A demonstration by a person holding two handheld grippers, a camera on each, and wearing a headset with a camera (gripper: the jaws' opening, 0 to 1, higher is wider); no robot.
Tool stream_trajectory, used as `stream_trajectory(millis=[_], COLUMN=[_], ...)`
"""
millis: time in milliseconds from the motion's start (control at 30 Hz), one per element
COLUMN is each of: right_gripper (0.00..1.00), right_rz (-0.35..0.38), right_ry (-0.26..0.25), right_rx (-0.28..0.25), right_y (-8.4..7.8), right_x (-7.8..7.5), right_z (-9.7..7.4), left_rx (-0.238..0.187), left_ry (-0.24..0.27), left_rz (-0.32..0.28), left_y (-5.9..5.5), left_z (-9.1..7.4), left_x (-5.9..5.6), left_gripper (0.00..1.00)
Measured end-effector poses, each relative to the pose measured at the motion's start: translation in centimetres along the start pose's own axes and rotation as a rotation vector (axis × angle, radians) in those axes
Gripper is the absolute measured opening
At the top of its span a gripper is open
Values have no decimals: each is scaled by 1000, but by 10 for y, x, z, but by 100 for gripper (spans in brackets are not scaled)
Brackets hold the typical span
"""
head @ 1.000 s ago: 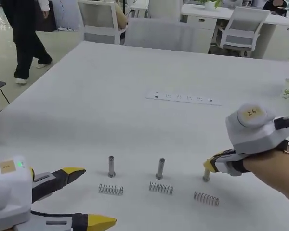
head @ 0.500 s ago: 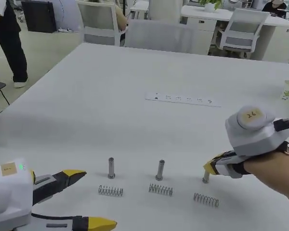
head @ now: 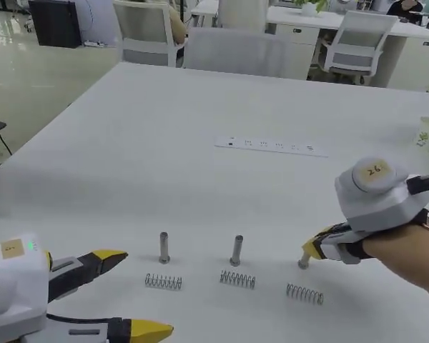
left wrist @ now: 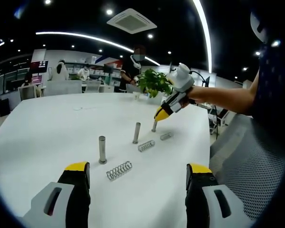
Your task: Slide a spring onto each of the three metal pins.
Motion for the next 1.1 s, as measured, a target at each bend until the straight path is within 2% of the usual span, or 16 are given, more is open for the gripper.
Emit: stream_trajectory(millis=[567, 1100], right_gripper=[15, 21], right_rz=[-13, -19], right_ry=[4, -21], right_rx=[-28, -64], right_y=[4, 0], right_x=[-1, -11], right_z=[-4, -22], left_rx=[-4, -3], left_ry=[3, -1], left_rz=[6, 12], left_y=[3, 5], left_z=[-1, 0], left_x=[-1, 0], left_gripper=[80, 80])
Point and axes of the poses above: the centre of the closed fingertips' face, and the gripper's own axes: z roughly forward along the fingers, x roughly to its left, y roughly out of its top, the point moved 3 cm from there along -z, roughly backward along the fingers, and after that the axes turned 11 degrees about -y, right-handed, at the moved point
